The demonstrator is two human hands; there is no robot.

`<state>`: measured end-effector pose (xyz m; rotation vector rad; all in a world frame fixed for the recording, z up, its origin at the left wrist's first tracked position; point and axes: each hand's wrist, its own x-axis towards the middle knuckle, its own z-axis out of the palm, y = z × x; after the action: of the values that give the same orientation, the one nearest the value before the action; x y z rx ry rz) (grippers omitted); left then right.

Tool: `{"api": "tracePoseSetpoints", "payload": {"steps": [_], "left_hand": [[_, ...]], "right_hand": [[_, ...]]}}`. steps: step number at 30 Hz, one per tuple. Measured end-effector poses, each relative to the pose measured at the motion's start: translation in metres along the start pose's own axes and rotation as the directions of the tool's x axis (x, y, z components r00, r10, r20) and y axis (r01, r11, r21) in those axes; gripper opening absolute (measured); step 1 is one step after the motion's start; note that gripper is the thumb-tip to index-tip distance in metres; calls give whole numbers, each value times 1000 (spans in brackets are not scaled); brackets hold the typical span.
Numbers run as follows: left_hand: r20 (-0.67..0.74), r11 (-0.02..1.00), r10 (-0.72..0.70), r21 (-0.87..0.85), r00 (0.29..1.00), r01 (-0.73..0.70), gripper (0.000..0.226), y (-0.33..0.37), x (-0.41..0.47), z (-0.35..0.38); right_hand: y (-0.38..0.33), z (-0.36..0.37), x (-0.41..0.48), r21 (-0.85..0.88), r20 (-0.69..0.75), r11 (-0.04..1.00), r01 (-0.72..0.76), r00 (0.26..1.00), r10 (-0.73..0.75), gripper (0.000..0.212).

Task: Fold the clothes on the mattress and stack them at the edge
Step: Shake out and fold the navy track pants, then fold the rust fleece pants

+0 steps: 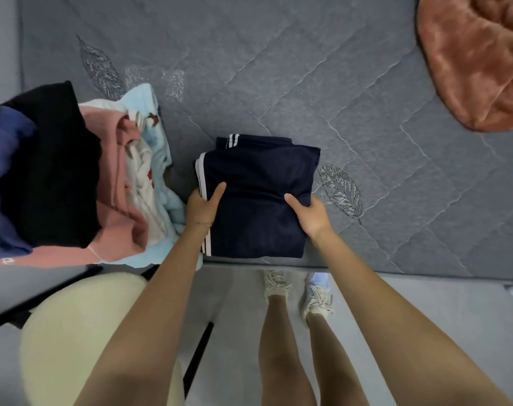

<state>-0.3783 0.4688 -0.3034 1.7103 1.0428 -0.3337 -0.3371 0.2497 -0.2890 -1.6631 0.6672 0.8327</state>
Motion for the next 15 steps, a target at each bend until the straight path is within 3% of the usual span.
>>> {"api": "tracePoseSetpoints", "payload": {"steps": [4, 8, 10, 12, 15], "left_hand": [[42, 999, -32, 31, 999, 31, 43, 5, -7, 3], [-61, 986, -33, 160, 998, 43, 62, 13, -22, 9], [-182, 962, 96, 268, 979, -45, 75, 23, -36, 10], [-234, 870, 330, 450, 914, -199, 80, 38, -54, 10], [-91, 645, 553, 676, 828, -356, 69, 61, -75, 18]], "right_hand": [[2, -3, -3, -62, -69, 998, -6, 998, 2, 22], [-2, -5, -11, -166, -115, 983, -75, 992, 57, 50], [-11, -9, -19, -206, -130, 977, -57, 991, 30, 51], [-24, -17, -29, -352, -151, 936, 14, 986, -71, 59], [-44, -35, -51, -599, -152, 797, 77, 966, -207, 81]]}}
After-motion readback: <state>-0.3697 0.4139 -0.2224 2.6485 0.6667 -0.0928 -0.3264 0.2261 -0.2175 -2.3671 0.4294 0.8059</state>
